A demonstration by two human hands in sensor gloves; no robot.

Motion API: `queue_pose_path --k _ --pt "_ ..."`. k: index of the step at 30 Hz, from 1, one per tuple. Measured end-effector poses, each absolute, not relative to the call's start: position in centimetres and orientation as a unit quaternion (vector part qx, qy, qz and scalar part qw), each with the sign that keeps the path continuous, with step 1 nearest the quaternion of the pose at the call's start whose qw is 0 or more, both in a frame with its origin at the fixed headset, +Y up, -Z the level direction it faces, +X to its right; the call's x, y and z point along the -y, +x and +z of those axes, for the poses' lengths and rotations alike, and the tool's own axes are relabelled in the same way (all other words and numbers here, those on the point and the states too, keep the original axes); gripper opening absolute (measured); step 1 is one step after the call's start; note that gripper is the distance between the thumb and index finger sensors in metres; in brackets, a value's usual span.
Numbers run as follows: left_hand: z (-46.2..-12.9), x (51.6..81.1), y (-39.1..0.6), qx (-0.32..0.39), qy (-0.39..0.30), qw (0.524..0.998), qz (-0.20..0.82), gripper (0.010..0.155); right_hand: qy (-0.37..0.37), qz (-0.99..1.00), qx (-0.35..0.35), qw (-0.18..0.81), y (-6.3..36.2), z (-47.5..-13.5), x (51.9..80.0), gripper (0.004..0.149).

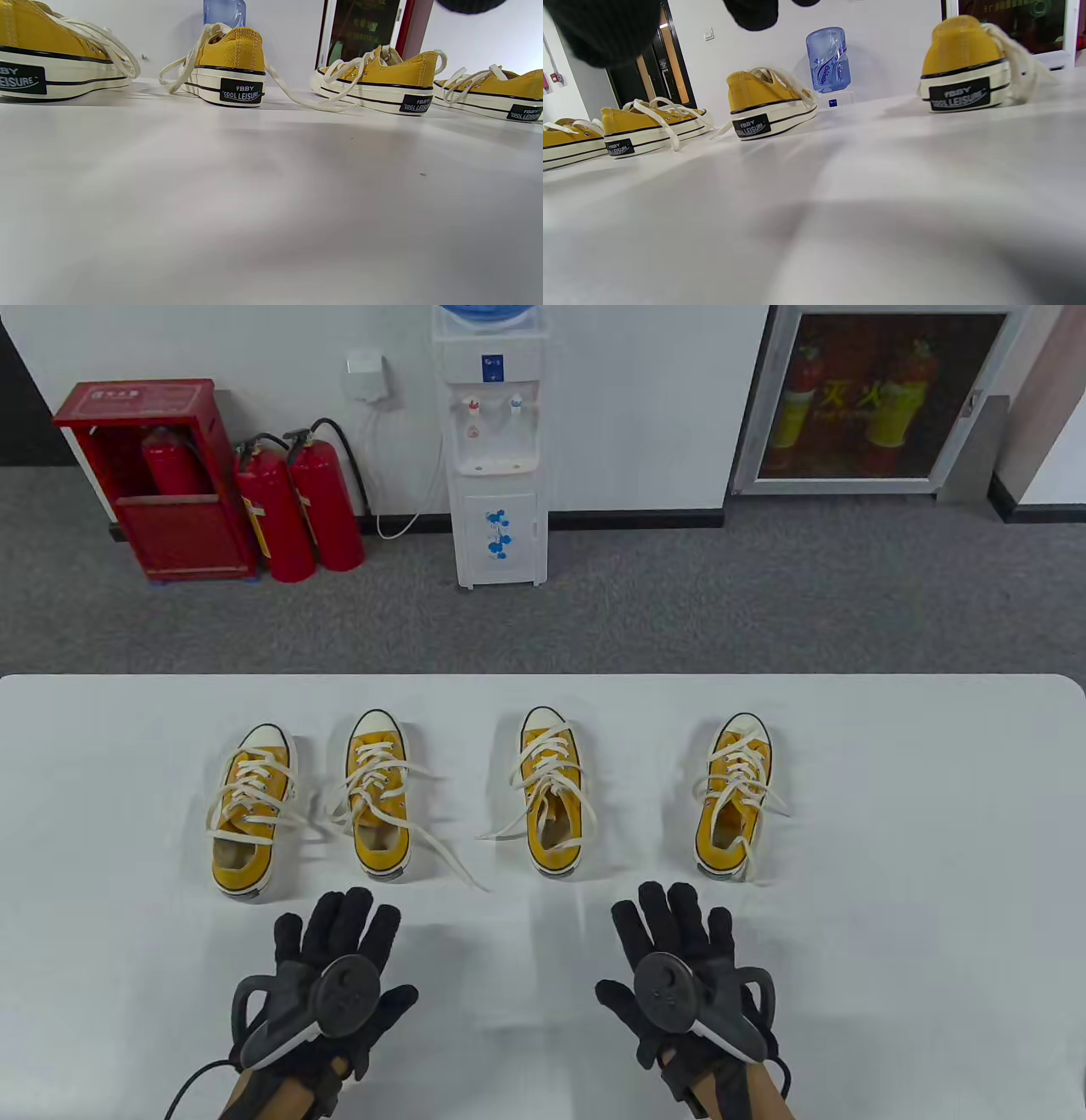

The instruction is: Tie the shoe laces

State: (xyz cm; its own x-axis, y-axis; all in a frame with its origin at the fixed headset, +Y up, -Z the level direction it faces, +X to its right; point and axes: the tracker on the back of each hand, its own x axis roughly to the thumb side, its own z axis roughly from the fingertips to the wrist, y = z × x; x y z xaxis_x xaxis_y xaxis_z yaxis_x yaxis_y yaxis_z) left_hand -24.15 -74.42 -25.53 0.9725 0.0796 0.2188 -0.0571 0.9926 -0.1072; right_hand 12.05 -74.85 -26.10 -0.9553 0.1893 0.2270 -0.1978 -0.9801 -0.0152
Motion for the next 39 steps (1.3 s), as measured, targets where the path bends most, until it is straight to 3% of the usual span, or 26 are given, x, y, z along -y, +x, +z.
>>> queue_pose_path --k 26,33,39 --pt "-26.0 74.3 -24.7 0.099 -0.071 0.989 0.079 0.086 0.102 0.988 0.028 0.115 12.8 -26.1 74.2 0.086" --pt "-27.5 72.1 -25.8 0.07 -0.066 0.982 0.16 0.082 0.109 0.987 0.028 0.115 12.7 -26.1 74.0 0.086" --pt "-29.9 68.6 -26.2 0.034 -0.03 0.995 0.083 0.079 0.103 0.987 0.018 0.123 12.9 -26.2 74.2 0.086"
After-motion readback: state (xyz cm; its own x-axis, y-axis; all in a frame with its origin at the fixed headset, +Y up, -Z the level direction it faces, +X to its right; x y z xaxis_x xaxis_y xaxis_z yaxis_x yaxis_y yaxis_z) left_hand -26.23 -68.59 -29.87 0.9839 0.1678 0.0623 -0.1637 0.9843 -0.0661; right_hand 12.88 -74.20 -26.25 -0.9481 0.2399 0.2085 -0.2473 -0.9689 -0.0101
